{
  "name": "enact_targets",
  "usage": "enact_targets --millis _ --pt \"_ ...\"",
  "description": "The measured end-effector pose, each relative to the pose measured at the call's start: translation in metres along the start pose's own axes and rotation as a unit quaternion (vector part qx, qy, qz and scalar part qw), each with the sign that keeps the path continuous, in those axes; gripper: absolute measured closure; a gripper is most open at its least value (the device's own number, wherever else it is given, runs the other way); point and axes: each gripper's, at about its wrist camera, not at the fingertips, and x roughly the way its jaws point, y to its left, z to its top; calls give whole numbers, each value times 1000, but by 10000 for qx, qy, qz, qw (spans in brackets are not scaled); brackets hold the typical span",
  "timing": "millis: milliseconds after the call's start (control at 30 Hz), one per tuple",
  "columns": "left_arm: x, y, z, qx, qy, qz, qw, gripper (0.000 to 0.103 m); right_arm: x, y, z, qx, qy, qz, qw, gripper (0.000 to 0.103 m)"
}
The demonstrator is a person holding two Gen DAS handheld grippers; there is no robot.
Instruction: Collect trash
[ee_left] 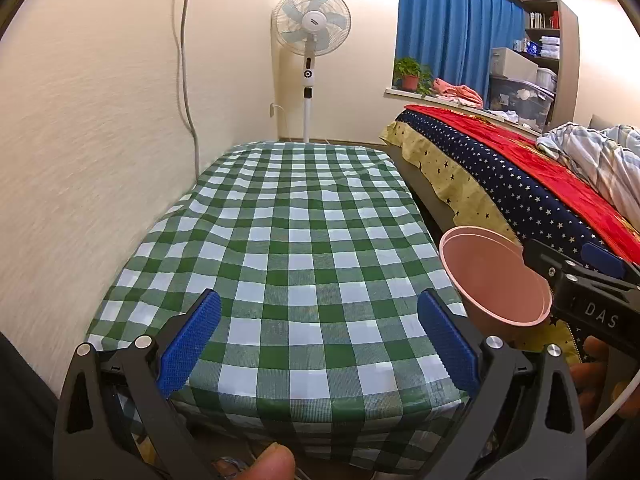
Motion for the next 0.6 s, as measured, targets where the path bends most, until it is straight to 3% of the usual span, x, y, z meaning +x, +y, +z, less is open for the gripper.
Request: enact_targets --millis 600 --pt "-2 3 1 -56 -10 -9 10000 8 -2 0 0 -12 -24 -36 10000 5"
